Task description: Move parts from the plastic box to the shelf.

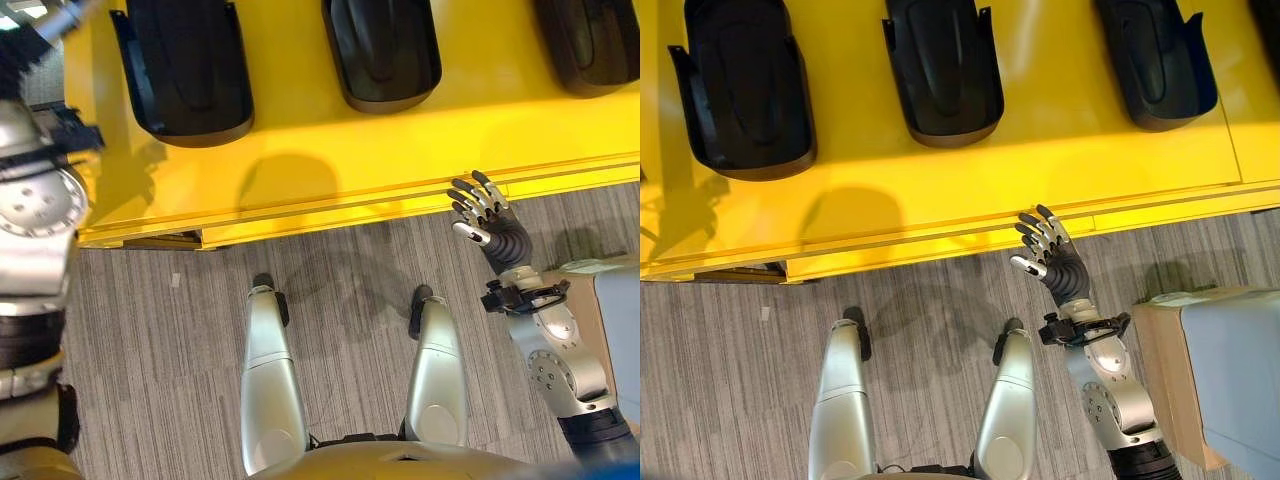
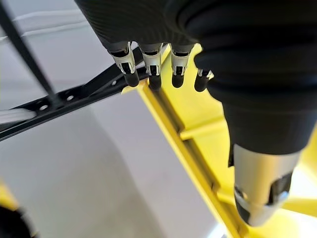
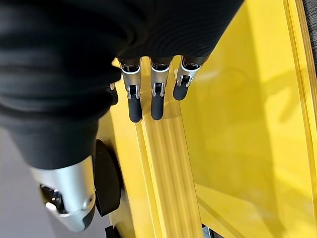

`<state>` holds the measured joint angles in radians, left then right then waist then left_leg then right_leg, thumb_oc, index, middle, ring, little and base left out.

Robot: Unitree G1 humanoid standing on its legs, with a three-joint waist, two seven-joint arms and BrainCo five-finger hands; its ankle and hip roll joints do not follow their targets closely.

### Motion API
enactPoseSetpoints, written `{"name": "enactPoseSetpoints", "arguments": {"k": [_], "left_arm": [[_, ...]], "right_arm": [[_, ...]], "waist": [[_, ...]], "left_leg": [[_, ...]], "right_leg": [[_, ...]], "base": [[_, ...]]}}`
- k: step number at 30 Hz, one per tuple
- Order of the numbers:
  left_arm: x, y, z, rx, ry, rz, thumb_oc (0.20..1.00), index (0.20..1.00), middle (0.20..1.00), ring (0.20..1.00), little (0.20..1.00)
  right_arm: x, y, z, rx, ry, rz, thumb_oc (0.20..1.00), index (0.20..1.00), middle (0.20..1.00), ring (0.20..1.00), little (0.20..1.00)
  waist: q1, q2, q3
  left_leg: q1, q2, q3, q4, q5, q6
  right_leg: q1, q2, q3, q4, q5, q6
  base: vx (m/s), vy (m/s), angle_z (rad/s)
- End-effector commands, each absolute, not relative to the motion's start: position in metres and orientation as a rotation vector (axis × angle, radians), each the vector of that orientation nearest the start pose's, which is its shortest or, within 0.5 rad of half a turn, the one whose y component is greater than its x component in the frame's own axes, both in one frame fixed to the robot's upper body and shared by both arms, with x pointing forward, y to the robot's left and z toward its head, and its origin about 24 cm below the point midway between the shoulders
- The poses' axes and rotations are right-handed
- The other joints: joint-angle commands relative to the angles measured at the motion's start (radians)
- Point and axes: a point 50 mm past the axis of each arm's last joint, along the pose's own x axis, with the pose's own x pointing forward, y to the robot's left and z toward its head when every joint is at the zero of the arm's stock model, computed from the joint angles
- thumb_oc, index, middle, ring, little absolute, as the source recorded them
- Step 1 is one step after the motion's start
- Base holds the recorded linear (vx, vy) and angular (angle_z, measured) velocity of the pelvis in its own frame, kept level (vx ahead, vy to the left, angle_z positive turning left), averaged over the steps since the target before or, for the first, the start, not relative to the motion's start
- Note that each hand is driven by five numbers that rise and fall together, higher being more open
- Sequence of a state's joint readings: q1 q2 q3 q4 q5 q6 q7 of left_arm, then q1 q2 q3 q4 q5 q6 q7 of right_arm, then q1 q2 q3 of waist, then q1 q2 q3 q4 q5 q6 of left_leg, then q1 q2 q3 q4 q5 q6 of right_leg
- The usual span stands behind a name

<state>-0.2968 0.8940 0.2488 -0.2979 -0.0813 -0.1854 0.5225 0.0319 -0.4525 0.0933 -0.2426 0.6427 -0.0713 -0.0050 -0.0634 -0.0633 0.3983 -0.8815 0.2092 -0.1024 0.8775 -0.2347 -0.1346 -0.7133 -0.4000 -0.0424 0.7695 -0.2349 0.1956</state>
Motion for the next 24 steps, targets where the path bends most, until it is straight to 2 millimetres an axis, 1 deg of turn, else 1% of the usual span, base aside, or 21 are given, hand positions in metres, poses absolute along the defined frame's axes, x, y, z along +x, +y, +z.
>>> {"name": "enactPoseSetpoints", "arguments": {"k": [1, 5, 6, 9, 10, 11, 14, 16, 17, 18, 20, 21, 23, 24], "left_arm": [[0.211, 0.254, 0.297, 0.691, -1.167, 0.493, 1.000, 1.000, 1.000, 1.000, 1.000], [0.205, 0.245, 0.269, 0.753, -1.088, 0.451, 1.000, 1.000, 1.000, 1.000, 1.000], [0.202, 0.243, 0.260, 0.744, -1.064, 0.434, 1.000, 1.000, 1.000, 1.000, 1.000], [0.197, 0.237, 0.244, 0.759, -1.018, 0.416, 1.000, 1.000, 1.000, 1.000, 1.000], [0.196, 0.237, 0.244, 0.759, -1.016, 0.416, 1.000, 1.000, 1.000, 1.000, 1.000], [0.194, 0.237, 0.232, 0.801, -0.976, 0.421, 1.000, 1.000, 1.000, 1.000, 1.000], [0.193, 0.235, 0.218, 0.870, -0.929, 0.417, 1.000, 1.000, 1.000, 1.000, 1.000], [0.195, 0.232, 0.209, 0.888, -0.904, 0.398, 1.000, 1.000, 1.000, 1.000, 1.000], [0.195, 0.232, 0.209, 0.888, -0.905, 0.397, 1.000, 1.000, 1.000, 1.000, 1.000], [0.196, 0.228, 0.203, 0.901, -0.890, 0.368, 1.000, 1.000, 1.000, 1.000, 1.000], [0.197, 0.226, 0.200, 0.911, -0.884, 0.350, 1.000, 1.000, 1.000, 1.000, 1.000], [0.200, 0.222, 0.193, 0.920, -0.857, 0.309, 1.000, 1.000, 1.000, 1.000, 1.000], [0.206, 0.217, 0.187, 0.927, -0.834, 0.276, 1.000, 1.000, 1.000, 1.000, 1.000], [0.206, 0.217, 0.187, 0.926, -0.835, 0.276, 1.000, 1.000, 1.000, 1.000, 1.000]], "right_arm": [[0.241, -0.204, 0.127, 0.180, -0.350, 0.132, 1.000, 1.000, 1.000, 1.000, 1.000], [0.239, -0.206, 0.131, 0.179, -0.378, 0.117, 1.000, 1.000, 1.000, 1.000, 1.000], [0.238, -0.207, 0.130, 0.181, -0.375, 0.108, 1.000, 1.000, 1.000, 1.000, 1.000], [0.235, -0.208, 0.133, 0.174, -0.399, 0.092, 1.000, 1.000, 1.000, 1.000, 1.000], [0.235, -0.208, 0.133, 0.173, -0.397, 0.092, 1.000, 1.000, 1.000, 1.000, 1.000], [0.234, -0.208, 0.135, 0.175, -0.415, 0.079, 1.000, 1.000, 1.000, 1.000, 1.000], [0.231, -0.210, 0.135, 0.178, -0.431, 0.054, 1.000, 1.000, 1.000, 1.000, 1.000], [0.229, -0.211, 0.135, 0.182, -0.440, 0.038, 1.000, 1.000, 1.000, 1.000, 1.000], [0.229, -0.211, 0.135, 0.181, -0.440, 0.038, 1.000, 1.000, 1.000, 1.000, 1.000], [0.229, -0.211, 0.135, 0.184, -0.443, 0.027, 1.000, 1.000, 1.000, 1.000, 1.000], [0.228, -0.211, 0.135, 0.183, -0.445, 0.028, 1.000, 1.000, 1.000, 1.000, 1.000], [0.229, -0.211, 0.134, 0.182, -0.444, 0.022, 1.000, 1.000, 1.000, 1.000, 1.000], [0.229, -0.210, 0.132, 0.177, -0.439, 0.012, 1.000, 1.000, 1.000, 1.000, 1.000], [0.229, -0.210, 0.132, 0.177, -0.439, 0.010, 1.000, 1.000, 1.000, 1.000, 1.000]], "waist": [[0.008, 0.018, -0.038], [0.012, 0.016, -0.029], [0.014, 0.015, -0.028], [0.019, 0.013, -0.022], [0.018, 0.014, -0.023], [0.021, 0.013, -0.018], [0.022, 0.009, -0.012], [0.022, 0.006, -0.007], [0.022, 0.006, -0.007], [0.022, 0.002, 0.001], [0.023, 0.001, 0.005], [0.020, -0.003, 0.011], [0.018, -0.007, 0.019], [0.019, -0.007, 0.019]], "left_leg": [[0.041, 0.013, 0.008, -0.040, -0.017, 0.024], [0.042, 0.015, 0.012, -0.038, -0.018, 0.027], [0.044, 0.016, 0.012, -0.038, -0.017, 0.028], [0.047, 0.018, 0.013, -0.045, -0.016, 0.029], [0.048, 0.018, 0.013, -0.046, -0.015, 0.029], [0.049, 0.019, 0.014, -0.048, -0.014, 0.030], [0.052, 0.020, 0.014, -0.051, -0.013, 0.032], [0.056, 0.020, 0.012, -0.050, -0.013, 0.035], [0.056, 0.020, 0.012, -0.050, -0.013, 0.035], [0.058, 0.019, 0.013, -0.049, -0.014, 0.037], [0.060, 0.019, 0.013, -0.048, -0.015, 0.038], [0.060, 0.019, 0.012, -0.043, -0.016, 0.040], [0.063, 0.018, 0.013, -0.042, -0.017, 0.041], [0.063, 0.018, 0.013, -0.042, -0.017, 0.041]], "right_leg": [[-0.007, -0.002, 0.013, 0.090, -0.099, -0.082], [-0.009, -0.004, 0.015, 0.092, -0.099, -0.085], [-0.010, -0.004, 0.016, 0.092, -0.098, -0.086], [-0.007, -0.004, 0.014, 0.089, -0.096, -0.086], [-0.006, -0.004, 0.014, 0.088, -0.096, -0.086], [-0.003, -0.004, 0.012, 0.086, -0.097, -0.086], [0.000, -0.007, 0.011, 0.083, -0.099, -0.085], [0.005, -0.009, 0.009, 0.084, -0.100, -0.086], [0.005, -0.009, 0.009, 0.084, -0.100, -0.086], [0.010, -0.012, 0.008, 0.085, -0.100, -0.086], [0.013, -0.012, 0.007, 0.085, -0.100, -0.086], [0.014, -0.011, 0.007, 0.089, -0.101, -0.086], [0.021, -0.011, 0.007, 0.088, -0.101, -0.086], [0.021, -0.011, 0.007, 0.088, -0.101, -0.086]], "base": [[0.00, 0.000, 0.00], [0.00, 0.000, 0.00], [0.00, 0.000, 0.00], [0.00, 0.000, 0.00], [0.00, 0.000, 0.00], [0.00, -0.030, 0.00], [0.00, -0.013, 0.00], [0.00, 0.000, 0.00], [0.00, 0.000, 0.00], [0.00, 0.000, 0.00], [0.00, -0.016, 0.01], [0.00, 0.000, 0.00], [0.00, 0.000, 0.00], [0.00, 0.000, 0.00]]}}
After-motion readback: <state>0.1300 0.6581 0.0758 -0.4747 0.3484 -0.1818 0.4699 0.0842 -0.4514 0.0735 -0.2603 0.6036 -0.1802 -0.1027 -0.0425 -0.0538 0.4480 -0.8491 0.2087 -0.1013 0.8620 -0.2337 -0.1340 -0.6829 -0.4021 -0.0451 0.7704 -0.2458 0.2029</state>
